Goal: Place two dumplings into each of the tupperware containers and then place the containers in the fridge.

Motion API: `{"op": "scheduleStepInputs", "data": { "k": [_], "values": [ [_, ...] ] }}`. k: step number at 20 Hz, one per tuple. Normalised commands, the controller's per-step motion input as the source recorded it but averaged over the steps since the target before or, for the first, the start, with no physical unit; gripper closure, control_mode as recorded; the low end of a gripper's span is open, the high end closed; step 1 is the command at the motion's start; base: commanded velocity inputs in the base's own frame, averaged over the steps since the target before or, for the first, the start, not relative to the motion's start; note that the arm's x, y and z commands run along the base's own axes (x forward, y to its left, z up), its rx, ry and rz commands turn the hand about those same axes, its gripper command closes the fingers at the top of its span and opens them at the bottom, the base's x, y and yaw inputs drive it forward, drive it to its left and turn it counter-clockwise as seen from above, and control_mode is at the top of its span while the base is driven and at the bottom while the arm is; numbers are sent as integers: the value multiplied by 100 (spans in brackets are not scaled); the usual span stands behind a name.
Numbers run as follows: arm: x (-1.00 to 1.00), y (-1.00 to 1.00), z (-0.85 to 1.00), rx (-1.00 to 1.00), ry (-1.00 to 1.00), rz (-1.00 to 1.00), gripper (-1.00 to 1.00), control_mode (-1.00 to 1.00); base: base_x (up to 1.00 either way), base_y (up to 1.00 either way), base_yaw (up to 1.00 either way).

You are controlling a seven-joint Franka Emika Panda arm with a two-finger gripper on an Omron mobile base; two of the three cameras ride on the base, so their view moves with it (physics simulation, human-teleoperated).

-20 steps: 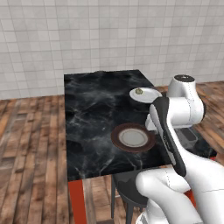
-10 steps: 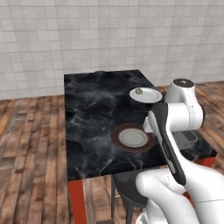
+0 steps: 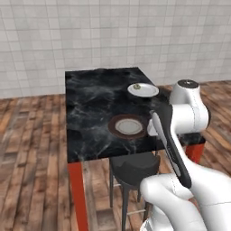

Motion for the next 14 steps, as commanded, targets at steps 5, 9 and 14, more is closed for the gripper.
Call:
{"op": "scheduleStepInputs", "data": {
  "k": [5,9,14],
  "values": [
    [0,0,0,0,0,0,-100,100,-98,-47,0],
    [0,0,0,0,0,0,-100,100,-53,-55,0],
    [0,0,0,0,0,0,-100,100,-20,-56,0]
  ]
}}
